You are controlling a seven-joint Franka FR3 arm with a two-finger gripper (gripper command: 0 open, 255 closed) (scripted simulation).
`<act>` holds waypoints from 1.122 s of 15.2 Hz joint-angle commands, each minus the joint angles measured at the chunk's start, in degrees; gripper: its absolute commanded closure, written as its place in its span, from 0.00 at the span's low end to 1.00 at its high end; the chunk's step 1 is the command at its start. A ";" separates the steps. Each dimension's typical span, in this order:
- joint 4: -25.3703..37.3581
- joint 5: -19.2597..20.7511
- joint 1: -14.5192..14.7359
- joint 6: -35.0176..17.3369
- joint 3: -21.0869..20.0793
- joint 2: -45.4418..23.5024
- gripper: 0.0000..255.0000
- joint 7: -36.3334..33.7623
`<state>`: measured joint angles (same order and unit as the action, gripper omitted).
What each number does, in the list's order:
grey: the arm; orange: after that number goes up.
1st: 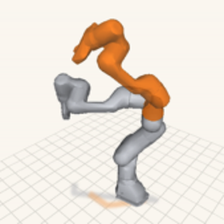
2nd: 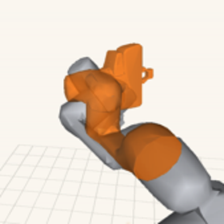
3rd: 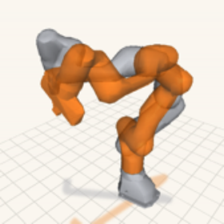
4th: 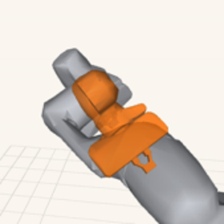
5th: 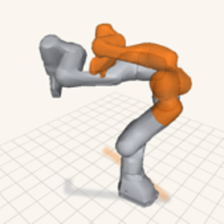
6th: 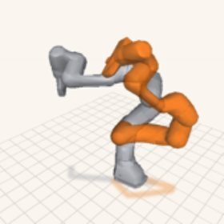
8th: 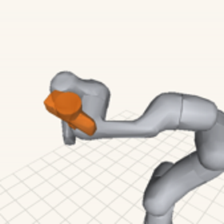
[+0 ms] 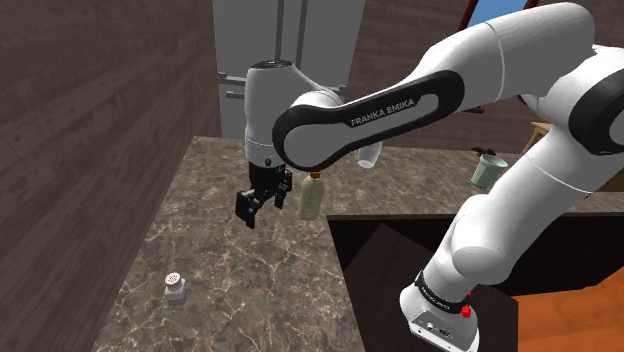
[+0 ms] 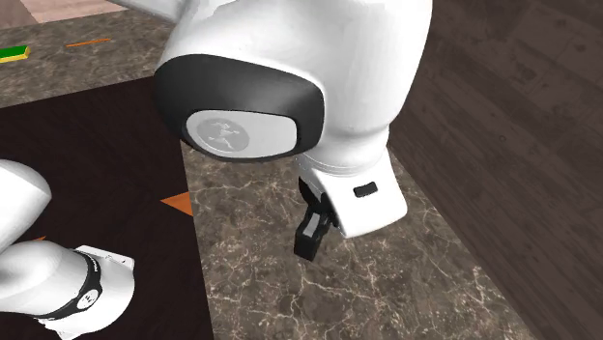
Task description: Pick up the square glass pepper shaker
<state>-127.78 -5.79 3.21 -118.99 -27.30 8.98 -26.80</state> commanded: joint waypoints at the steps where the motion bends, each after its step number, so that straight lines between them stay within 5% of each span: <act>1: 2.99 2.32 0.35 -1.35 -1.86 -5.31 0.00 -3.97; 7: 12.46 10.41 3.66 -3.07 -3.81 -20.24 0.00 -14.43; 17: 35.13 20.04 14.87 0.20 -0.38 -44.78 0.00 -25.66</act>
<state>-95.27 13.61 16.76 -119.39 -28.07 -33.39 -51.50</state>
